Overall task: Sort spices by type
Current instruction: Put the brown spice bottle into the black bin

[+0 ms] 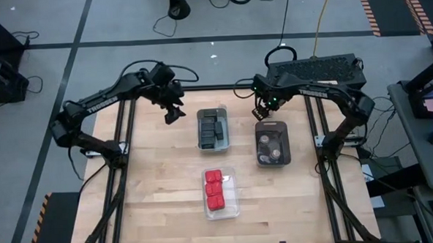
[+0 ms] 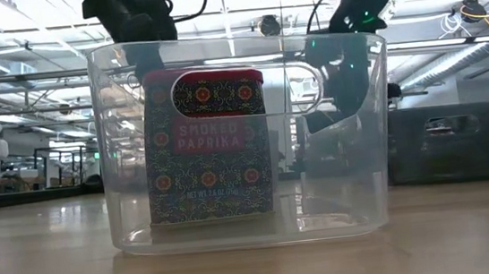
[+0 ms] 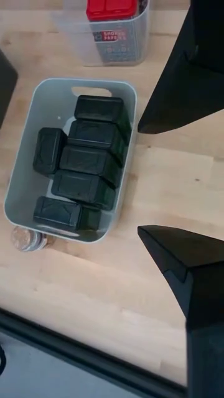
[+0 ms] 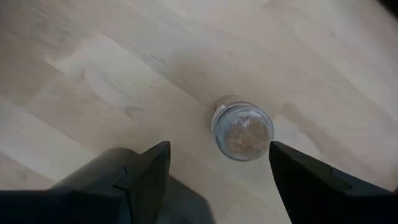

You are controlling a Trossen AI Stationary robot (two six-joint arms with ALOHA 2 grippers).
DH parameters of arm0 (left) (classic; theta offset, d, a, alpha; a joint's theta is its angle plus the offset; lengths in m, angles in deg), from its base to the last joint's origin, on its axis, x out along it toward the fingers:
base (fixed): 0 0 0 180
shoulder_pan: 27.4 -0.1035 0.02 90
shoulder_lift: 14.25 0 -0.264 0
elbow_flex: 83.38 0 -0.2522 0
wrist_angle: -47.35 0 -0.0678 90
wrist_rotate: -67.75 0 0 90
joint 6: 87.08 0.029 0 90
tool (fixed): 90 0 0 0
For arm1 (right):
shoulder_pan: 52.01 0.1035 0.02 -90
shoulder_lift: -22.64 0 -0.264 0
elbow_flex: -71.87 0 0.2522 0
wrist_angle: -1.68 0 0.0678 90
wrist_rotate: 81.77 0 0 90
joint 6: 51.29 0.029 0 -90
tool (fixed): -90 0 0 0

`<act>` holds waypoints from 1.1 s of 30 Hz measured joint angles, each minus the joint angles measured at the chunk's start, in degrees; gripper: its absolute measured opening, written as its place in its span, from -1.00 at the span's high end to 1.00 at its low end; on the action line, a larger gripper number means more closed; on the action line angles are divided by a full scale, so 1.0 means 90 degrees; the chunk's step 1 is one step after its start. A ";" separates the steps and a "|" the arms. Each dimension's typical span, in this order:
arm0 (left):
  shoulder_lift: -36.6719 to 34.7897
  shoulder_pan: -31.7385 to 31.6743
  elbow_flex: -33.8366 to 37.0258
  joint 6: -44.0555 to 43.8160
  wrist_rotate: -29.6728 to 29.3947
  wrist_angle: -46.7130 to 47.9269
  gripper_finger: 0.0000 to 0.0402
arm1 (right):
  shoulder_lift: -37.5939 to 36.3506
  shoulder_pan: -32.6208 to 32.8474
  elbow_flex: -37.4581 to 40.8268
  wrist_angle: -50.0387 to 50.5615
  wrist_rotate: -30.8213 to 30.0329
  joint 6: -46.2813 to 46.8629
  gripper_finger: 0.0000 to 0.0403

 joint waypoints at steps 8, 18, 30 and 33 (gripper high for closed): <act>0.0000 0.0000 0.0043 0.0022 0.0035 0.0000 -0.29 | 0.0300 -0.0257 0.0000 -0.0038 0.0073 -0.0015 -0.28; 0.0000 0.0000 0.0043 0.0037 0.0035 -0.0108 -0.29 | 0.0359 -0.0521 0.0000 -0.0095 0.0082 -0.0017 -0.28; 0.0003 0.0030 0.0043 -0.0005 0.0067 -0.0221 -0.29 | 0.0636 -0.0561 0.0000 -0.0131 0.0273 -0.0065 -0.28; 0.0003 0.0096 0.0043 -0.0007 0.0067 -0.0221 -0.29 | 0.0850 -0.0561 0.0000 -0.0136 0.0206 -0.0144 -0.28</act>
